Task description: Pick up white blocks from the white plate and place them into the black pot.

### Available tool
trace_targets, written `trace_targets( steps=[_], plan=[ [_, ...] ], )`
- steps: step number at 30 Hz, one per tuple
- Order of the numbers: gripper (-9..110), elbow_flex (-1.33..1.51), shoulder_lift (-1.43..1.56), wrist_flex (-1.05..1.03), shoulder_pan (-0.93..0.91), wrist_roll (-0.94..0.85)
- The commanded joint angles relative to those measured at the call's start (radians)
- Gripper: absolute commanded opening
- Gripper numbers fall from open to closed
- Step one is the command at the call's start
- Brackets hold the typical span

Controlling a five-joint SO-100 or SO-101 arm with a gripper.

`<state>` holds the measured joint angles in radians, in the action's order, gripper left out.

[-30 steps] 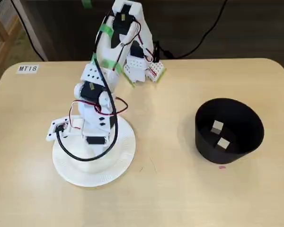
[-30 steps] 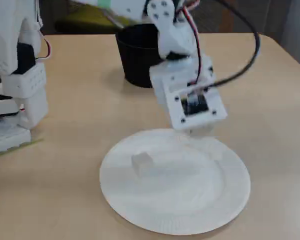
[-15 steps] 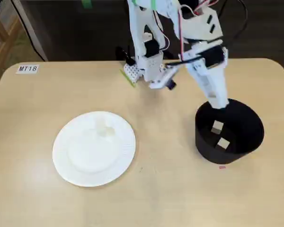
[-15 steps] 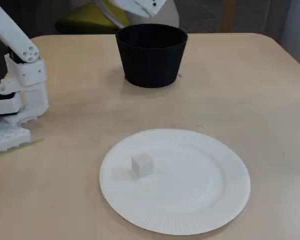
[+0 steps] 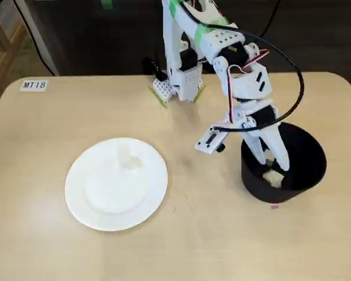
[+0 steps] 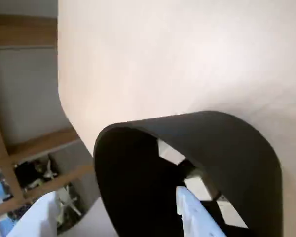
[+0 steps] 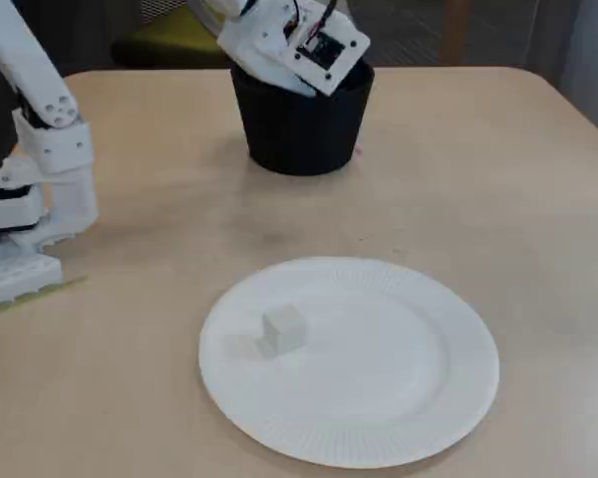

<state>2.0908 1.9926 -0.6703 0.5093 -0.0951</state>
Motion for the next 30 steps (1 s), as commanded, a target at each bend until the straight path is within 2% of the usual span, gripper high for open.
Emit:
trace_targets(
  steps=[1, 6, 9, 12, 15, 18, 20, 24, 30],
  plan=[
    [-2, -0.091, 0.150, -0.146, -0.130, -0.040],
    [-2, -0.098, 0.301, -0.256, -0.535, 0.067],
    [-2, -0.100, 0.255, -0.337, -0.744, 0.235],
    [-2, -0.094, 0.156, -0.440, -0.862, 0.434],
    [-2, -0.098, 0.044, -0.503, -0.905, 0.595],
    [-2, -0.114, -0.028, -0.506, -0.930, 0.680],
    [-1, -0.149, -0.066, -0.511, -0.945, 0.676],
    [24, -0.245, -0.173, -0.595, -0.945, 0.641],
    [30, -0.287, -0.272, -0.620, -0.950, 0.595]
  ],
)
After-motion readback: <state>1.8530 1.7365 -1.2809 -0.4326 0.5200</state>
